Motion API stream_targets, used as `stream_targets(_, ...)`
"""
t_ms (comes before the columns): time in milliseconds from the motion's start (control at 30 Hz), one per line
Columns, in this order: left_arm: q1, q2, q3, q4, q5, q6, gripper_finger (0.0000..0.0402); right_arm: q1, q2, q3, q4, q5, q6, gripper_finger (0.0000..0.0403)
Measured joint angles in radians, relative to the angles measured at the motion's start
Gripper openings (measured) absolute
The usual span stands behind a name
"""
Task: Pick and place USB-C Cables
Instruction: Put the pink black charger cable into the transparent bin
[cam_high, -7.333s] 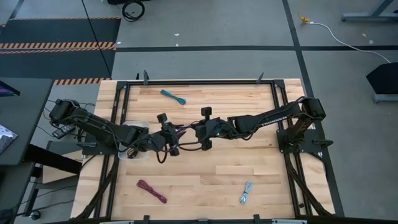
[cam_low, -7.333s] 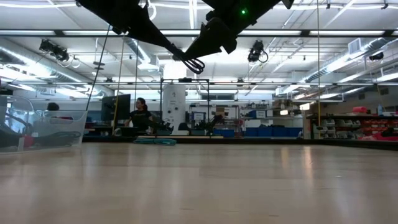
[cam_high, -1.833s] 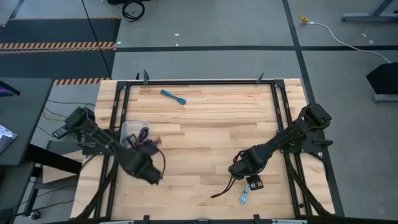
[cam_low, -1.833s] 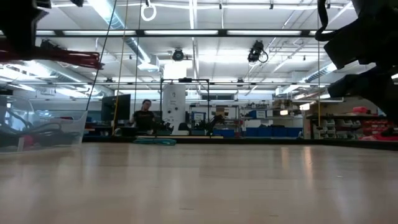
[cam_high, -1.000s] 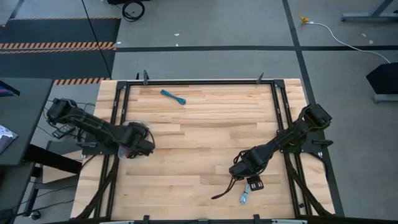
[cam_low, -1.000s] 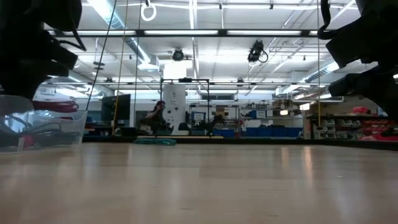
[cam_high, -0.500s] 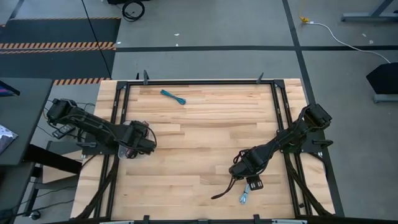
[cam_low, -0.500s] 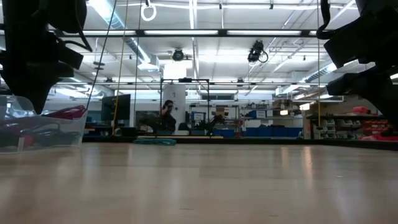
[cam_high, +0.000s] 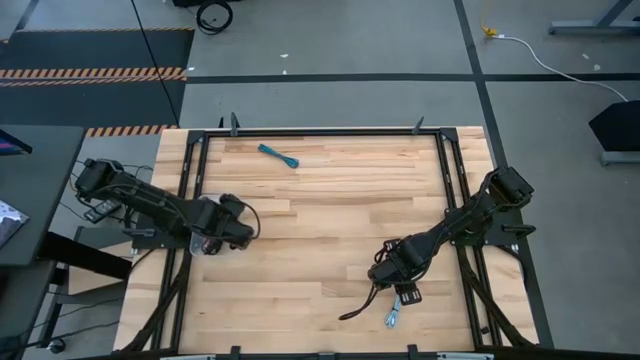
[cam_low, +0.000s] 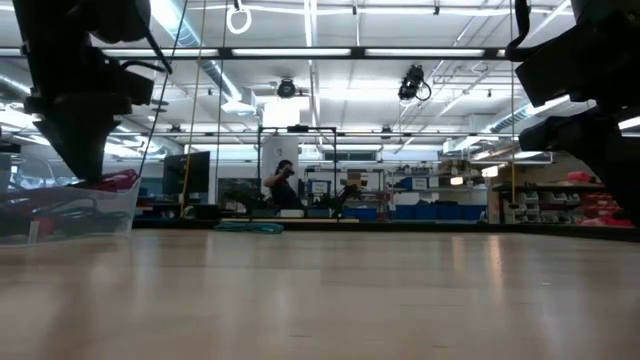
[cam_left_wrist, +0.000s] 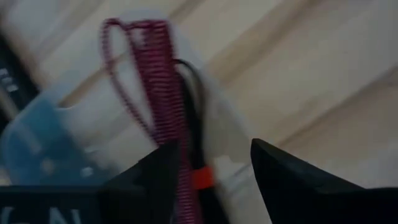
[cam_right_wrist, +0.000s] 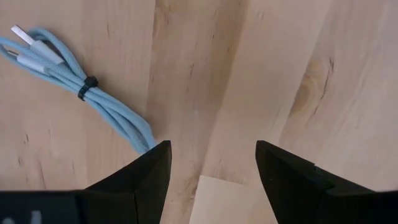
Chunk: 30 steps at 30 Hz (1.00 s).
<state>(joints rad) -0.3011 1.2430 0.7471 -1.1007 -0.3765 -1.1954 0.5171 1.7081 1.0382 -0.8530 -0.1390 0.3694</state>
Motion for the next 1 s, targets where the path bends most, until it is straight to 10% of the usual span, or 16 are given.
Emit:
stream_targets(433, 0.003, 0.0, 0.0, -0.121, 0.121, -0.119, 0.0153, 0.0, 0.0, 0.0, 0.016, 0.019, 0.002, 0.024)
stream_targets(733, 0.004, 0.0, 0.0, -0.133, 0.177, -0.129, 0.0016, 0.0, 0.0, 0.0, 0.03, 0.02, 0.002, 0.024)
stream_targets(1000, 0.004, 0.0, 0.0, -0.196, 0.313, -0.178, 0.0004, 0.0, 0.0, 0.0, 0.03, 0.041, -0.003, 0.024)
